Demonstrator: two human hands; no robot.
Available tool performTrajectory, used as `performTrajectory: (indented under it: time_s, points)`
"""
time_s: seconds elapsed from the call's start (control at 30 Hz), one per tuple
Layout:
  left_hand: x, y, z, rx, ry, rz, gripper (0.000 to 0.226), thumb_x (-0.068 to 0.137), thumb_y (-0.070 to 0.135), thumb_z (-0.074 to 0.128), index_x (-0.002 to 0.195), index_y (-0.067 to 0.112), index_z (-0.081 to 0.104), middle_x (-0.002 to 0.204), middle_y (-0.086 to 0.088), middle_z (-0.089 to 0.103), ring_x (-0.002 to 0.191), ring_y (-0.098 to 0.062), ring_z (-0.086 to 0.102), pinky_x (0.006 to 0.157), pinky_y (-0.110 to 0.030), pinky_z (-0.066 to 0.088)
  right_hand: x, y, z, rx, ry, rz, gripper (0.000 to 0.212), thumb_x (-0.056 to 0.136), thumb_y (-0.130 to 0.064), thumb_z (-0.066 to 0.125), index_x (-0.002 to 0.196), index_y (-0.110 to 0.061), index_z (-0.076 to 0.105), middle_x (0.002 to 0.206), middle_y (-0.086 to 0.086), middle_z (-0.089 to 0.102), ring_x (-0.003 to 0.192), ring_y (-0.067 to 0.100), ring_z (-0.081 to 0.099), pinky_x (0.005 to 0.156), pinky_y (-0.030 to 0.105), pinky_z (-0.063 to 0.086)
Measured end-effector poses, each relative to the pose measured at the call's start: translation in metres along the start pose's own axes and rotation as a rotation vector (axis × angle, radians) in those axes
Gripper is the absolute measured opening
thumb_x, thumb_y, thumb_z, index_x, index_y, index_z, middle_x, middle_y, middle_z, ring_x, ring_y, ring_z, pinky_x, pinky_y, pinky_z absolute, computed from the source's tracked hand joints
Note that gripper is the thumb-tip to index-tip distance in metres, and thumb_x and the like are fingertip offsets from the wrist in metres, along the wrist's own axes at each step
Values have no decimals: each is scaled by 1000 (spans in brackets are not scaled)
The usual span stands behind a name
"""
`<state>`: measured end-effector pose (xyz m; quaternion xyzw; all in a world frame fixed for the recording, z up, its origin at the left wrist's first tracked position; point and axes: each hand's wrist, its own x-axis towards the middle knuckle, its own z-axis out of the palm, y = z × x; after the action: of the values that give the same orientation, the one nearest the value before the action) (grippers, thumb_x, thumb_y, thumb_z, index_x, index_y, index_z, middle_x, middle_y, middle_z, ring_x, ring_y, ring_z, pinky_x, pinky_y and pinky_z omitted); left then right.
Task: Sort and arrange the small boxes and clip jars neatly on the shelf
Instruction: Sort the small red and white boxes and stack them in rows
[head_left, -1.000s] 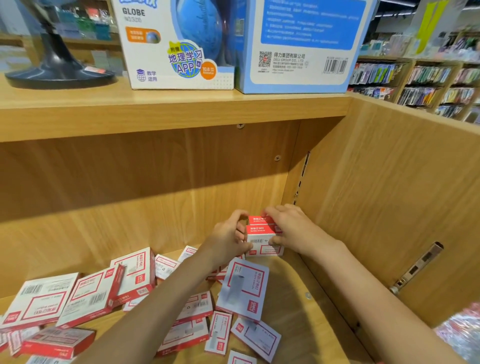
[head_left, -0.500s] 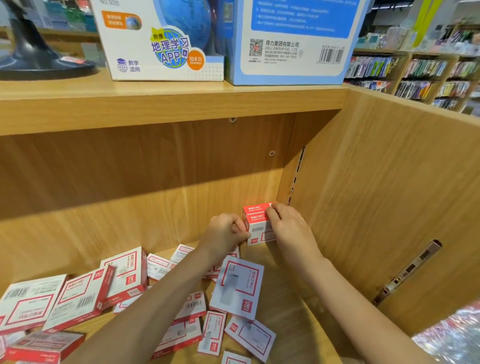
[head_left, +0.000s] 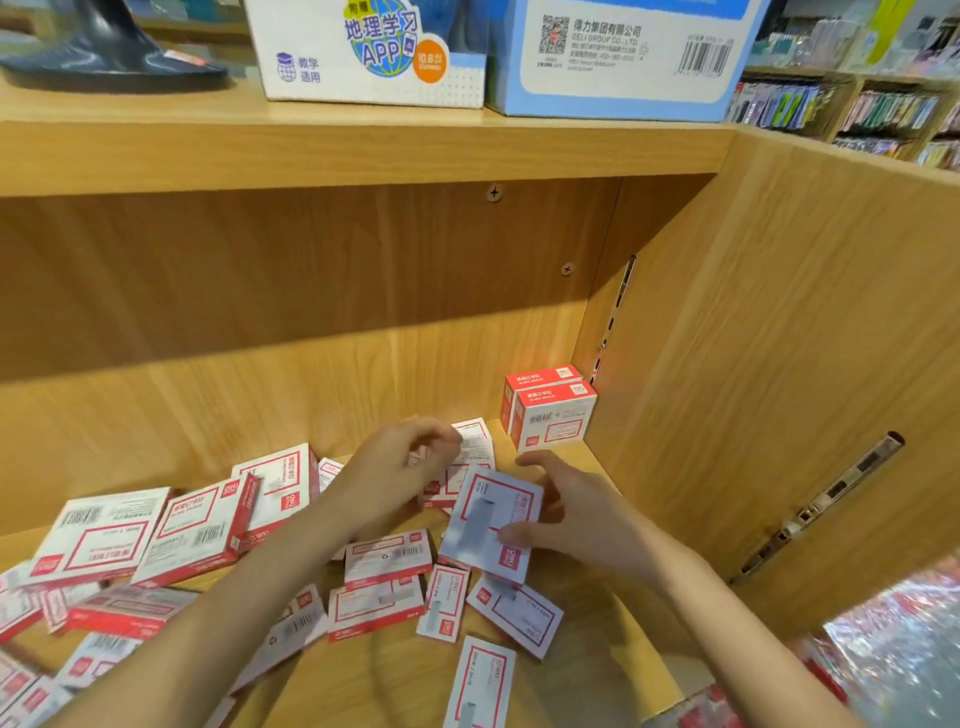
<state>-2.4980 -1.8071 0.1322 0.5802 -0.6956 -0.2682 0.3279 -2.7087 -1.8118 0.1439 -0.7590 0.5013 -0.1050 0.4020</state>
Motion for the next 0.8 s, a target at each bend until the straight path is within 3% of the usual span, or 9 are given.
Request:
performTrajectory:
  time_s: [0.13, 0.23, 0.3, 0.47, 0.6, 0.7, 0.8]
  points:
    - [-14, 6, 0, -7, -114, 6, 23, 86, 31, 60, 108, 35, 53, 100, 26, 55, 93, 16, 51, 77, -4, 40, -1, -4, 4, 240, 118, -16, 48, 75, -17, 74, 109, -27, 43, 88, -14, 58, 82, 2, 60, 65, 15, 52]
    - [-17, 13, 1, -101, -135, 29, 31, 83, 32, 65, 106, 44, 49, 101, 17, 61, 92, 5, 57, 78, -12, 47, -2, -11, 1, 390, 265, -137, 52, 67, 3, 76, 96, -28, 47, 78, -5, 60, 67, 2, 60, 61, 23, 51]
    - [-18, 15, 2, -126, -133, 35, 31, 81, 25, 69, 101, 42, 52, 98, 12, 63, 86, 0, 59, 75, -18, 50, -4, -15, -1, 423, 355, -201, 53, 64, 9, 76, 94, -27, 49, 73, -8, 61, 55, -1, 53, 59, 19, 46]
    - [-26, 14, 7, -206, -81, 68, 29, 78, 10, 71, 94, 29, 55, 98, 11, 63, 90, 5, 60, 72, -12, 47, -12, -17, -4, 228, 365, -321, 49, 70, -2, 76, 96, -34, 51, 91, -10, 67, 84, 0, 61, 70, 10, 44]
    - [-36, 12, 9, -225, -1, 31, 29, 80, 9, 68, 92, 29, 51, 96, 12, 62, 89, 11, 57, 67, -5, 44, -15, -14, -13, 36, 320, -288, 39, 71, -9, 76, 95, -32, 56, 85, -10, 61, 76, -4, 54, 65, 7, 41]
    - [-38, 11, 14, -196, 21, 5, 26, 82, 11, 66, 96, 27, 51, 98, 14, 61, 91, 6, 57, 69, -4, 44, -15, -15, -14, -37, 286, -298, 37, 73, -10, 74, 96, -32, 55, 79, -14, 59, 72, -6, 53, 63, 10, 42]
    - [-32, 12, 18, -161, 51, -2, 25, 84, 15, 64, 105, 25, 52, 105, 10, 60, 101, -4, 57, 78, -12, 47, -17, -17, -17, -155, 342, -303, 35, 78, -16, 71, 99, -32, 48, 78, -14, 58, 69, -3, 53, 62, 17, 41]
